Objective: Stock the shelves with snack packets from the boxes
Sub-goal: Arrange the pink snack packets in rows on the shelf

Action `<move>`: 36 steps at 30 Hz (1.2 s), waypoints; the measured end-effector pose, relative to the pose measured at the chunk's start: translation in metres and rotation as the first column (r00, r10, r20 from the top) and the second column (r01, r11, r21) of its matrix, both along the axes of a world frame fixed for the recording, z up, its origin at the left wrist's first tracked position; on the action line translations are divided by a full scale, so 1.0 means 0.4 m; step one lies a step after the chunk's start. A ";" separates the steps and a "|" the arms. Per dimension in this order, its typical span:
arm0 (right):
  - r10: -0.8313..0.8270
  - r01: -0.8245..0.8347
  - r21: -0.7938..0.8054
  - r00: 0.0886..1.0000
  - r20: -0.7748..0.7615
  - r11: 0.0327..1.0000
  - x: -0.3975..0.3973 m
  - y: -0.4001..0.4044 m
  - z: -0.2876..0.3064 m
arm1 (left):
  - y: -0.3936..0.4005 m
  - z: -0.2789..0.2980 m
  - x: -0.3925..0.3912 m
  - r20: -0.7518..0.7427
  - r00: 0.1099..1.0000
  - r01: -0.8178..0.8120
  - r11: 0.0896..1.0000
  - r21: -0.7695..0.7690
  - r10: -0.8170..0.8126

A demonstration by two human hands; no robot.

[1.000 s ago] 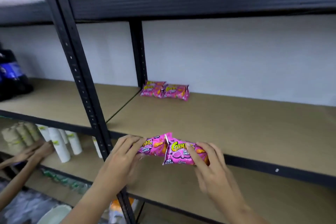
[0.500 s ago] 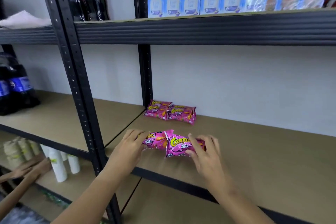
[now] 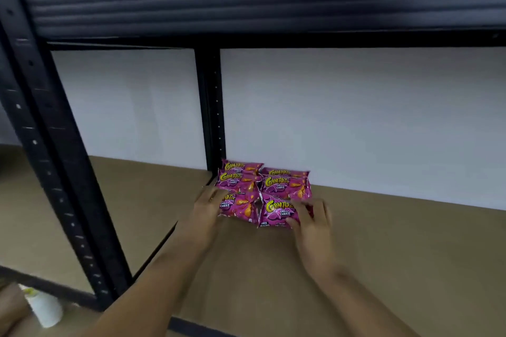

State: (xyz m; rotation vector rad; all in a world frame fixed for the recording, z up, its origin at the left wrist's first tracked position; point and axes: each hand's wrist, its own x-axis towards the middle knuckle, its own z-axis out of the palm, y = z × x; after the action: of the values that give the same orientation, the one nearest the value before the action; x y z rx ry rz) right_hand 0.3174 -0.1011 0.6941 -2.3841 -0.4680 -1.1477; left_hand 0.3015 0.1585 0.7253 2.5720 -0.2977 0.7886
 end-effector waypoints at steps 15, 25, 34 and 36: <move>-0.100 0.092 -0.082 0.990 -0.096 0.992 0.111 0.044 -0.006 | 0.038 -0.029 0.139 -0.065 0.998 -0.004 0.995 0.103 0.011; -0.235 0.175 -0.294 0.955 -0.182 0.940 0.099 0.053 0.000 | 0.040 -0.043 0.106 -0.135 0.989 0.004 0.907 0.422 0.059; -0.158 0.080 -0.311 0.959 -0.235 0.947 0.017 0.101 0.002 | -0.063 -0.060 0.061 -0.098 0.989 -0.068 0.941 0.330 0.106; -0.164 0.056 -0.328 0.936 -0.311 0.943 0.010 0.112 -0.014 | -0.072 -0.070 0.056 -0.164 0.974 -0.098 0.944 0.315 0.156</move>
State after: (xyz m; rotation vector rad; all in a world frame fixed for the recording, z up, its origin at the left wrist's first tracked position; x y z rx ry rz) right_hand 0.3215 -0.0563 0.6884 -2.8461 -0.4275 -0.7248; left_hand 0.3238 0.1299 0.6971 2.9589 -0.2084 0.5738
